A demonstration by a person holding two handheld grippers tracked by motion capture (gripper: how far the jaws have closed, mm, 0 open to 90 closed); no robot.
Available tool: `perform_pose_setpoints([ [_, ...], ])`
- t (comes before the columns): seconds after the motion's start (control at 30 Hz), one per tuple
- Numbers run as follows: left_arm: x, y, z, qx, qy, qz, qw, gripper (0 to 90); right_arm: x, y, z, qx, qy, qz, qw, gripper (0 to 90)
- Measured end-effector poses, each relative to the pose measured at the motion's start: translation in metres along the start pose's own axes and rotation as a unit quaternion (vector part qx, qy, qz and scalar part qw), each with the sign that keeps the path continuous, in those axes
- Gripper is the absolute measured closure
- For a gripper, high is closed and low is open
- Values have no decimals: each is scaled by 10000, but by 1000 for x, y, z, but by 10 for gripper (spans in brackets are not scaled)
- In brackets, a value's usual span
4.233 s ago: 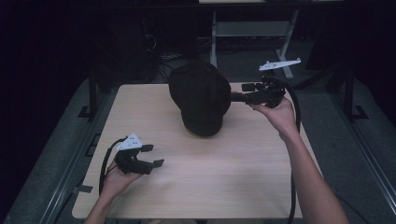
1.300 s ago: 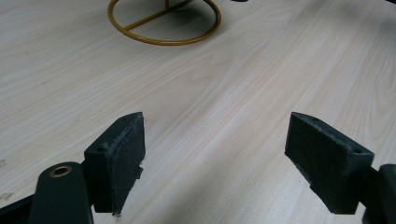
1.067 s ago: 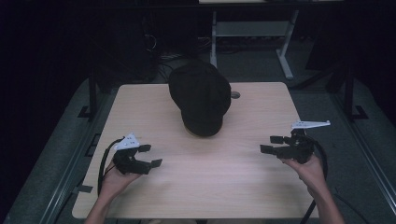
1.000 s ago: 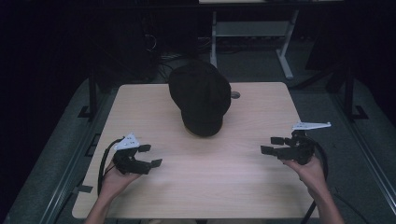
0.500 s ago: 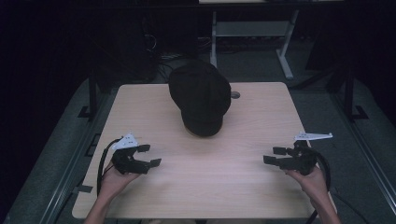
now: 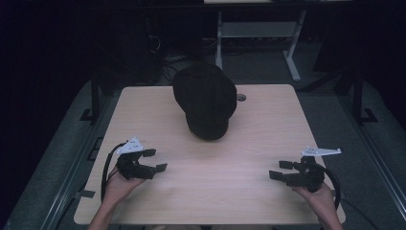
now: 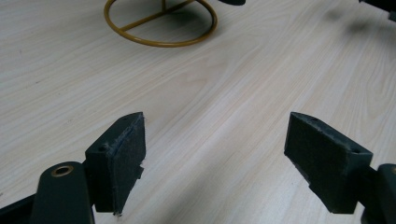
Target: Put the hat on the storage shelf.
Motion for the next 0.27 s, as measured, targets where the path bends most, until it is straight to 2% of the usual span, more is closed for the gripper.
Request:
perform_pose_setpoints([
  [0.13, 1, -1, 0, 53, 45, 76, 9999, 198, 5, -3, 5, -24, 103, -2, 9999, 192],
  [0.27, 1, -1, 0, 67, 54, 126, 9999, 198, 4, -4, 3, -72, 94, 26, 9999, 190],
])
Point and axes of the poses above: each handheld gripper's, and its own axes: z roughly backward along the jaws, x roughly out of its underside, y roughly to its right, the point moved 2 cm from there along -z, roughly forward along the jaws, and after that the axes turned 5 degrees about -x, right-handed, at the moved point
